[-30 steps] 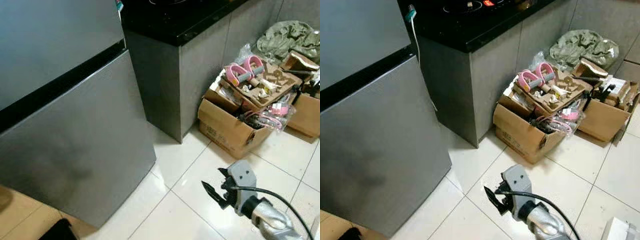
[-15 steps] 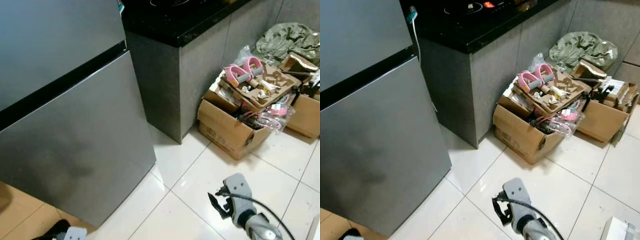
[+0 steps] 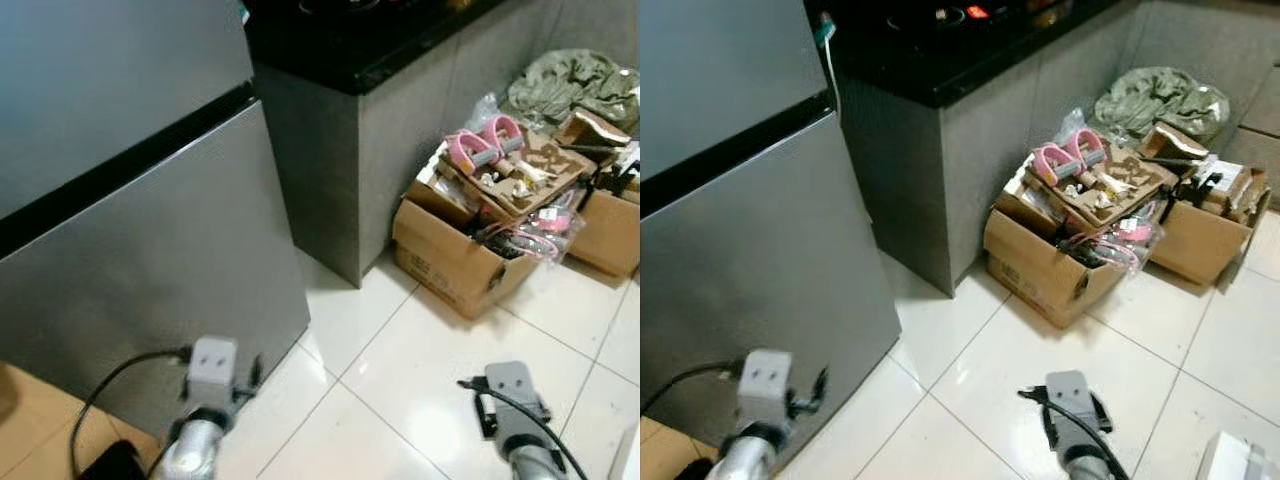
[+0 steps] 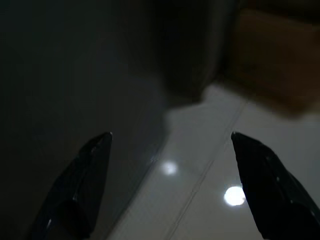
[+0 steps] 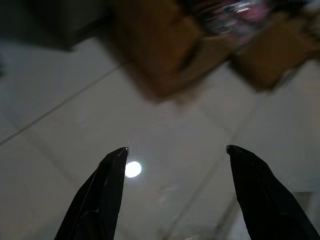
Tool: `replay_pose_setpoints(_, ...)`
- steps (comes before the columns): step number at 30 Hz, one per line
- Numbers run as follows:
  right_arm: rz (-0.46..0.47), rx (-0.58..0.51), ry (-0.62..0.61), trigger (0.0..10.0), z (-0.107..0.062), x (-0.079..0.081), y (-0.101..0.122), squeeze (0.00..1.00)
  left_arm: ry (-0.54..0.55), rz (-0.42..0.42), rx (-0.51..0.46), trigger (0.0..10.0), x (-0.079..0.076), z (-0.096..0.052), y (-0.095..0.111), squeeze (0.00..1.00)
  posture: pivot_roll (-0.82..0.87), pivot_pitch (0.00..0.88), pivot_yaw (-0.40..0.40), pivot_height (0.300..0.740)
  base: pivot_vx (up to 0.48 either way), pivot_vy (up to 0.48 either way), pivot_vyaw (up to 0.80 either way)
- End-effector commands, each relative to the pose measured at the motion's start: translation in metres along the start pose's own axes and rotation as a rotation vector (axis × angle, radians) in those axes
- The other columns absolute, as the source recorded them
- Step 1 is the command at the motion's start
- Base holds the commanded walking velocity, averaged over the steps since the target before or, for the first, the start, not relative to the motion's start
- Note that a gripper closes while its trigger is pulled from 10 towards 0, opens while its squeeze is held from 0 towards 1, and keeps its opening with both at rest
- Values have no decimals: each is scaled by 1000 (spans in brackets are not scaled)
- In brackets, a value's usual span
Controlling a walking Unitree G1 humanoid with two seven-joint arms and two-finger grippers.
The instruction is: Restocking fridge
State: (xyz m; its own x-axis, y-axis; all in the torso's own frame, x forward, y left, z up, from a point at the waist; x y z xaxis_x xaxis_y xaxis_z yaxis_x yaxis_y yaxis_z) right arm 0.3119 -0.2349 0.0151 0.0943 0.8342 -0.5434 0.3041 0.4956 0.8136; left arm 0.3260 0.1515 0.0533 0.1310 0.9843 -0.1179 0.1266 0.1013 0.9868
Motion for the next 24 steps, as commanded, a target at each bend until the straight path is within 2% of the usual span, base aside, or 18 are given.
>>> replay_pose_setpoints(1,1,-8,-19,10000,-3,-2,-1,0,-11,-39,48,10000,-6,-4,-12,0,-201,223,65,707,0,0,0)
replay_pose_setpoints(4,117,-20,-30,10000,-1,-7,3,0,-73,-65,42,10000,-31,1,-8,0,-209,218,61,707,0,0,0)
replay_pose_setpoints(7,123,-32,-22,10000,-1,-6,4,0,-84,-69,54,10000,-35,-3,-6,0,-209,215,62,707,0,0,0)
replay_pose_setpoints(11,122,-58,-30,10000,-1,-5,8,0,-68,-30,102,10000,-25,-13,-8,0,-195,210,63,707,0,0,0)
replay_pose_setpoints(14,126,-72,-33,10000,-1,-4,11,0,-30,-8,137,10000,-9,-16,-15,0,-193,205,63,707,0,0,0)
replay_pose_setpoints(24,145,-95,-17,10000,0,-1,17,0,-9,-1,169,10000,-5,-16,-24,0,-204,206,60,707,0,0,0)
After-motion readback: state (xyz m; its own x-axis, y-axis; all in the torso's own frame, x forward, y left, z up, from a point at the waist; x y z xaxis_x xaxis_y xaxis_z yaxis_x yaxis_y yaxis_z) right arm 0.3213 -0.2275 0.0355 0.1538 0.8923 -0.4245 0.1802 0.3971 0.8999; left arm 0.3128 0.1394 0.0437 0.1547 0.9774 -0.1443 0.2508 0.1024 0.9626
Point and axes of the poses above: a point about 5 cm out from each wrist's last joint towards the gripper, its own z axis pointing out of the wrist towards the gripper, its own y axis along the axis of the wrist's last joint, x = y × z, the point moved 6 cm from there along z, pointing out of the wrist towards the gripper, and after that the axes turned 10 degrees about -z, right-handed, at the moved point
